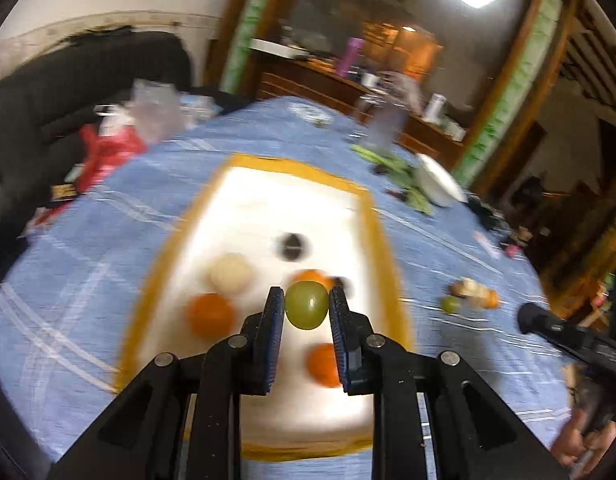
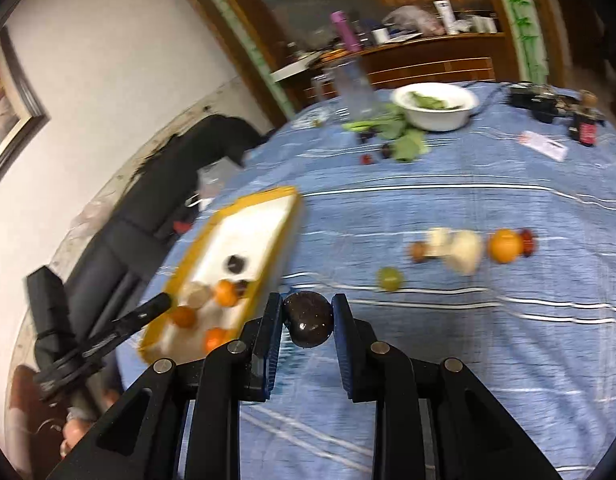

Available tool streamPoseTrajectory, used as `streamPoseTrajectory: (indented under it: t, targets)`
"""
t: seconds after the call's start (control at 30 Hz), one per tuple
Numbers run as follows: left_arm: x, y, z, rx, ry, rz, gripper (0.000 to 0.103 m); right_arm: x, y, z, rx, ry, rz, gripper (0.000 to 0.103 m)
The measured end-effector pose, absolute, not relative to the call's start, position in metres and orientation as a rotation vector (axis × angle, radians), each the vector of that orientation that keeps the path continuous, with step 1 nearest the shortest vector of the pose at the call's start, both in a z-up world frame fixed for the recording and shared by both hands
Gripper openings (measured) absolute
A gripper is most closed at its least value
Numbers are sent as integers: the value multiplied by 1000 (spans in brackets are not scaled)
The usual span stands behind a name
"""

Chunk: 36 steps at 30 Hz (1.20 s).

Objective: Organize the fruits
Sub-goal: 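Grasp a green grape with the left tool while the right tool grasps a dark plum, then lower the grape and plum into the white tray and open both tools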

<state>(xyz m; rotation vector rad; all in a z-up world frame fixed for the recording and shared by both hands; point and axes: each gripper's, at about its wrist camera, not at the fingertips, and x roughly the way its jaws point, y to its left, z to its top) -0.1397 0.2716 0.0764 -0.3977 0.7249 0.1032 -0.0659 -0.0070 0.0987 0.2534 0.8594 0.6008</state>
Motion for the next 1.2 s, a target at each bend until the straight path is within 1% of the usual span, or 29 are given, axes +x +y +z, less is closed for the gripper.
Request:
streamPoseTrajectory:
  t: [0.23,0.3,0.33,0.37,0.4,0.47,0.5,0.57,0.63,0.67,0.7,0.83,0.97,1.03,1.13,1.2]
  targets:
    - [-144,288,63,-359,756,198,22,-79,72,91,148,900,713,27]
    - [-144,289,62,-351,764,198,23,-83,94,82,100,915,723,27]
    - [-144,289,61,-348,765,196,26,-83,102,79,82,922,726,27]
    - [-145,288,61,-349,764,196,35,-84,108,75,69,928,727,27]
    - [-146,288,61,-352,760,199,50,-84,115,71,51,934,725,27]
    - [-149,293,63,-369,743,204,63,-83,129,65,4,930,705,28]
    - [-150,294,64,-376,738,203,64,-81,131,64,-5,926,699,28]
    - [-152,300,64,-395,733,204,67,-76,135,62,-14,924,693,34]
    - [-154,304,64,-415,731,200,68,-72,135,61,3,924,693,59]
    - [-154,305,63,-423,731,199,68,-72,132,63,12,917,688,61]
    - [-155,306,62,-431,731,194,68,-72,129,66,27,903,678,61]
    - [-155,306,61,-459,731,181,68,-70,112,72,46,890,629,61]
    - [-155,305,66,-474,715,174,69,-77,103,62,-23,918,579,60]
    - [-155,303,68,-482,709,166,70,-83,104,55,-44,940,592,43]
    - [-156,300,72,-477,704,165,71,-93,114,40,-74,987,635,34]
    - [-158,299,76,-469,700,166,71,-102,125,34,-115,986,644,33]
